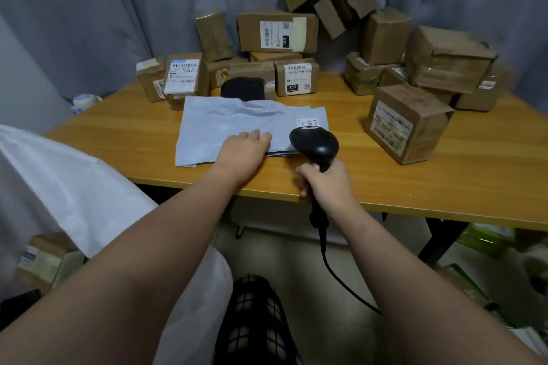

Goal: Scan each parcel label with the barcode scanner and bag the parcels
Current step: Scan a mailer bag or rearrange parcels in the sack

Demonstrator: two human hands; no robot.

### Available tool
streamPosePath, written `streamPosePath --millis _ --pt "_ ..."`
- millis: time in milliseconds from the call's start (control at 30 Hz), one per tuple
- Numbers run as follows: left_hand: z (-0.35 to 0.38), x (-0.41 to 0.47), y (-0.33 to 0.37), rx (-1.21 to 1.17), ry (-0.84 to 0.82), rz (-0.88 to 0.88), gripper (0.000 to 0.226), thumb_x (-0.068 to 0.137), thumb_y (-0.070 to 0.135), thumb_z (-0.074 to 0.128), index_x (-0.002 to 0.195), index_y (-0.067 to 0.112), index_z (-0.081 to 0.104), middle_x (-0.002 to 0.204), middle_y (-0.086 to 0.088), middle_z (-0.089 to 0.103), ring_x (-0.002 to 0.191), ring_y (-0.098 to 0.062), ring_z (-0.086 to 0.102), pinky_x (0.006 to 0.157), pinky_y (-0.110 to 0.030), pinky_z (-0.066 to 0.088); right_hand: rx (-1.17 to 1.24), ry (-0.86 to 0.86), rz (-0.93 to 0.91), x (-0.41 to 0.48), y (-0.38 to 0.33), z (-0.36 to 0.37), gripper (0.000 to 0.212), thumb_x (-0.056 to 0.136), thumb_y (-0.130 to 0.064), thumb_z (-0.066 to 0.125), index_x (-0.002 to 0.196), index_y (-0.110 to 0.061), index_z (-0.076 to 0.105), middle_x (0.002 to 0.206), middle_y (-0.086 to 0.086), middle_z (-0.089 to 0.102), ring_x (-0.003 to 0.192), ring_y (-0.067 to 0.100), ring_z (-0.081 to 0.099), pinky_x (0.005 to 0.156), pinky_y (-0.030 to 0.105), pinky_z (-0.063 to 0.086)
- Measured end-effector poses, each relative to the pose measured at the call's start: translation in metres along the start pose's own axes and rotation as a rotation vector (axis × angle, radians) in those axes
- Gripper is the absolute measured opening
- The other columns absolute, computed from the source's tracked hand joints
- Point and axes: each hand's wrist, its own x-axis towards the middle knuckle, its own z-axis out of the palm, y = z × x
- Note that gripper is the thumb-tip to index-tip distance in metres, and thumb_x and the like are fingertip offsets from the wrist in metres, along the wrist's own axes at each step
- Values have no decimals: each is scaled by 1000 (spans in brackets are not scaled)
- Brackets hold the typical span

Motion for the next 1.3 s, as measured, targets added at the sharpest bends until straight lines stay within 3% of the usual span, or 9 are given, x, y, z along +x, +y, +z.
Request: streamPosePath --millis 267,400,533,700,833,1000,1100,1167,1300 --pt "-10 7 0 -128 7 -74 14 99 19 39 113 17 43 98 -8 59 88 -30 59 64 -35 37 115 41 7 4 2 -4 3 86 -3 60 86 -3 57 59 10 54 52 21 56 62 37 54" --pt "-31 0 -24 -699 431 -376 8 102 14 38 102 9 44 81 -5 51 71 -21 54 56 -35 39 182 68 26 3 3 -7 8 88 -5 61 81 -8 59 56 3 56 54 19 56 73 44 56" --pt "-61 -4 -31 -1156 730 -423 9 103 14 40 95 9 39 79 6 47 64 6 47 57 -11 37 174 56 32 0 2 -8 4 88 -6 62 85 -5 60 56 3 57 59 23 59 76 48 56" --pt "-73 -13 -27 -1348 674 -440 21 102 16 43 83 23 39 81 -6 54 72 -14 51 64 -28 42 239 65 75 -12 -4 -21 8 88 -5 63 84 -7 57 52 0 56 54 20 56 73 48 55" --pt "-85 -21 -9 -1489 574 -447 24 102 15 43 80 23 46 81 0 59 73 -10 56 67 -22 46 275 105 22 -29 -11 -45 14 88 -3 64 79 -9 53 57 0 58 48 13 55 62 33 48" --pt "-89 -14 17 -1264 309 -297 24 102 16 43 80 17 52 81 -5 59 72 -12 51 68 -28 39 194 226 -192 -38 -31 -72 25 83 -4 73 71 -14 54 66 -1 49 60 4 49 67 25 42" --pt "-97 -6 35 -1173 44 -139 22 103 17 43 85 13 56 69 4 53 59 -4 48 54 -21 36 27 296 -296 -37 -42 -88 39 78 -7 78 108 -7 53 102 7 57 87 2 58 81 16 47" --pt "-97 3 49 -1097 -137 -31 22 103 21 43 87 13 57 65 4 51 56 -8 49 47 -19 35 -197 341 -302 -34 -43 -95 48 74 -15 79 114 -10 53 119 12 50 107 20 55 96 32 45" --pt "-73 25 80 -484 -99 120 22 103 26 38 102 15 58 100 -10 62 95 -30 55 76 -32 35 -404 211 -219 -30 -32 -98 37 68 -23 66 102 -8 62 91 5 57 88 17 51 74 25 36"
